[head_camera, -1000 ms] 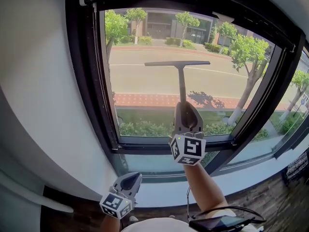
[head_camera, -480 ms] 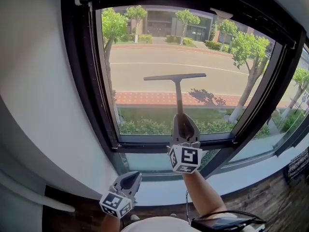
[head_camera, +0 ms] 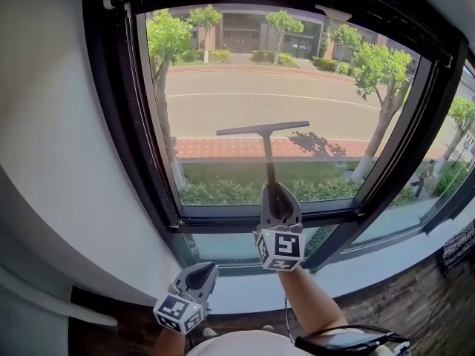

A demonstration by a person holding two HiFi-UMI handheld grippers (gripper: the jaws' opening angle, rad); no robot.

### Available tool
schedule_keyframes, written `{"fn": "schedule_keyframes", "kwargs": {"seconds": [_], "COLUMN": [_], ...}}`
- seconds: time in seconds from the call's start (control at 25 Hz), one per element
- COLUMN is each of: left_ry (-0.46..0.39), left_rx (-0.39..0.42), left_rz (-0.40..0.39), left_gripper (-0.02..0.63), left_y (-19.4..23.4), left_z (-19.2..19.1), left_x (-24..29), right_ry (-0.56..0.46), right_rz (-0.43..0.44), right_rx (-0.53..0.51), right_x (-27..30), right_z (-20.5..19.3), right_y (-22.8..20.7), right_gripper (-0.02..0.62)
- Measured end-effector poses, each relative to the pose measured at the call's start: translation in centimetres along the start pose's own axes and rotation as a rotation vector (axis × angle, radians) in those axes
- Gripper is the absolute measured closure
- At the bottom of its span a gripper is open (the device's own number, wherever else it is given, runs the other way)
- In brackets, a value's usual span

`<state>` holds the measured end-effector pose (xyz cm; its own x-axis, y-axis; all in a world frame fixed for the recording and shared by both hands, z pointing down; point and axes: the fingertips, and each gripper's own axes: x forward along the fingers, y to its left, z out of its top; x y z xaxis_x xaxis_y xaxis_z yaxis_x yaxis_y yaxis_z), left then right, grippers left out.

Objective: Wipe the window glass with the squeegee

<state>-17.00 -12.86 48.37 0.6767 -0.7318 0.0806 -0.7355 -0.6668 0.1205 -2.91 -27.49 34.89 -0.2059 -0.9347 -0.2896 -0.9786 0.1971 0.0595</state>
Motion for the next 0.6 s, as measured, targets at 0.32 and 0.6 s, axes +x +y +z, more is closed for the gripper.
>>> {"fn": "schedule_keyframes", "kwargs": {"seconds": [0.32,0.6], "left_ry": [0.012,0.016], "left_rx": [0.000,0.000], "left_rz": [-0.001,-0.002], "left_gripper": [0.588,0.588], "left_y": [0.0,0.2], "left_z": [-0.4,-0.4], "left_x": [0.2,0.4], "right_ry": [0.049,0.089], "right_rz": [-0.001,-0.003], "right_rx": [0.037,0.072], "right_x": [-1.2,-1.9], "right_z": [-2.8,-4.8], "right_y": [0.1,0.7], "right_gripper": [0.495,0.495]}}
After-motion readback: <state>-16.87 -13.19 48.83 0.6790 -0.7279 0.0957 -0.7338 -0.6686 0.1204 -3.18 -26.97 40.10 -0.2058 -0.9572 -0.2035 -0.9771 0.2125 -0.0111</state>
